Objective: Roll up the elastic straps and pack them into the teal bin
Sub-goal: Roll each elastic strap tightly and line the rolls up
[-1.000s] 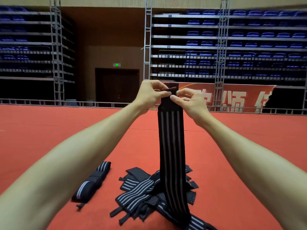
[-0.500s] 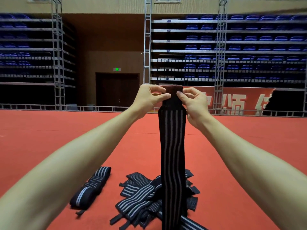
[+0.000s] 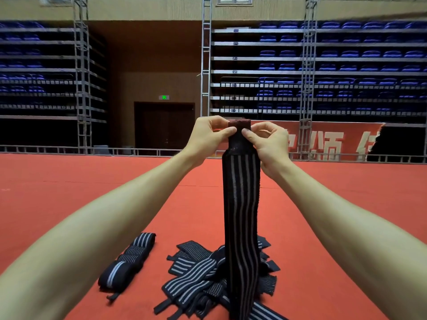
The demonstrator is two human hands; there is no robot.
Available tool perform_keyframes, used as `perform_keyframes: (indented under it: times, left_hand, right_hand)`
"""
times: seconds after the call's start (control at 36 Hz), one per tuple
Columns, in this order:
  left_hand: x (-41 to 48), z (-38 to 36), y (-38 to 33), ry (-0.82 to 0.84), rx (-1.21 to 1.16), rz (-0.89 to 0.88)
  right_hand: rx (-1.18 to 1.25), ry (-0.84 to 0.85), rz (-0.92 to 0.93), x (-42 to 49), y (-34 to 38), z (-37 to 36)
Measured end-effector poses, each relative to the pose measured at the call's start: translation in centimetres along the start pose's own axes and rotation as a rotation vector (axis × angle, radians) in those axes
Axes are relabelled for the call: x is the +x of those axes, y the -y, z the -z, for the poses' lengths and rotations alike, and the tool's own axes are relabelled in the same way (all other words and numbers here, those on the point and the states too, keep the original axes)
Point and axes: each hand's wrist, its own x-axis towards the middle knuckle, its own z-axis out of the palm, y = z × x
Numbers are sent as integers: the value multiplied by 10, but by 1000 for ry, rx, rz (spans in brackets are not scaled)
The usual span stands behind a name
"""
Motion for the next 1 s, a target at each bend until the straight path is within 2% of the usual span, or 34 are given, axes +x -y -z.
perform_keyframes:
  times: [0.22,0.5,0.69,0.83,1.0]
  left_hand:
    - [0,3,-5,-23,-63,3]
    - [-1,6,2,-17,29,-52]
    - [-1,0,3,12,40,-153]
    - [-1,1,6,16,145,-255]
    - [2,1,7,-31,154,-200]
  right_hand:
    - [30,26,100,-8,4,-3]
    - [-214,92,303,-2,-2,-1]
    - [-183,31,306,1,-4,-2]
    - [-176,28,302,1,-4,0]
    - [-154,91,266,-4,-4,2]
